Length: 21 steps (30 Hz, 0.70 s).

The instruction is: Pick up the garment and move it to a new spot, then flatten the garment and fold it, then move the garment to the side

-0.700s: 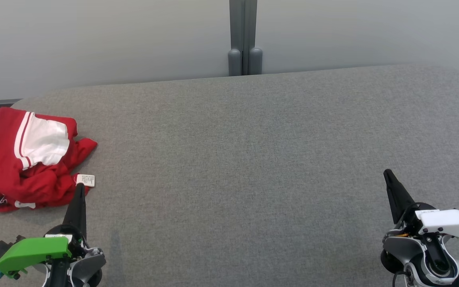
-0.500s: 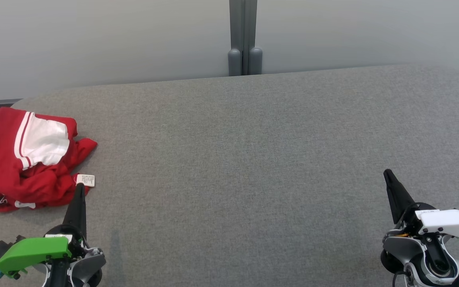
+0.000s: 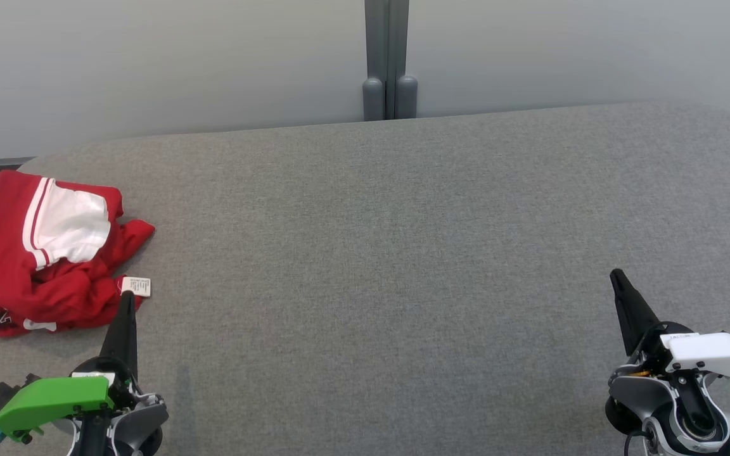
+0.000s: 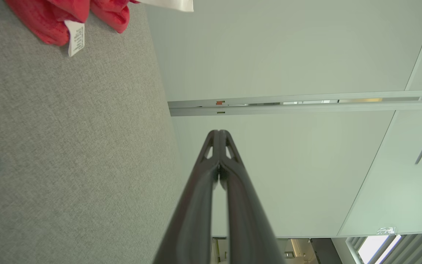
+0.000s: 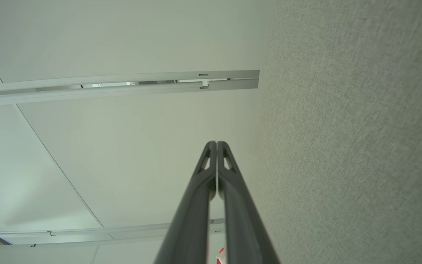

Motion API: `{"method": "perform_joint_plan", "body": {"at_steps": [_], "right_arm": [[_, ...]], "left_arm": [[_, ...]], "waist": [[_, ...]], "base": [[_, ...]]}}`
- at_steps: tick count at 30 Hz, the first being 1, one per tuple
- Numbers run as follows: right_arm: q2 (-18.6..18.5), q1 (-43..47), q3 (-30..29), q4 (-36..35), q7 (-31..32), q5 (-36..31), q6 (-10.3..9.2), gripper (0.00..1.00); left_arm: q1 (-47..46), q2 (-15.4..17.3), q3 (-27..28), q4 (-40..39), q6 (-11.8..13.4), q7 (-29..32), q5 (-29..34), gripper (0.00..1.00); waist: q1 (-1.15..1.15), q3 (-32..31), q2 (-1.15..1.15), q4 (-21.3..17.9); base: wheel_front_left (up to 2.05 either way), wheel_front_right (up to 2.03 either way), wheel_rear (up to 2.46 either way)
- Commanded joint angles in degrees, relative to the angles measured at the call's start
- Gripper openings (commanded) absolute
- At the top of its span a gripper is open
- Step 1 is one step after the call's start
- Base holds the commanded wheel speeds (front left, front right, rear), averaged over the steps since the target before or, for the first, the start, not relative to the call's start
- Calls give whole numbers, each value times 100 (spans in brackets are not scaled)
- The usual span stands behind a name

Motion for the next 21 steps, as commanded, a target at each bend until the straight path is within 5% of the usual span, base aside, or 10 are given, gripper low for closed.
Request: {"method": "perform_joint_plan", "body": {"at_steps": [1,3,4,21], "right_arm": [[-5,-35,-4,-25,3,40,3,0],[-5,-35,-4,-25,3,40,3,0],[0,1,0,5,0,-1,0,100],[35,57,318,177,-378,-369,-1,100]], "left_arm": [[-74,4,7,-8,-26,10,3,0],[-74,4,7,-8,-26,10,3,0],[1,0,0,5,0,0,0,100],[143,-29,-178,45,101,-382,411,100]], "waist": [[0,0,0,0],[0,0,0,0],[0,0,0,0],[0,-2,0,0]], "base": [[0,0,0],[0,0,0],[0,0,0],[0,0,0]]}}
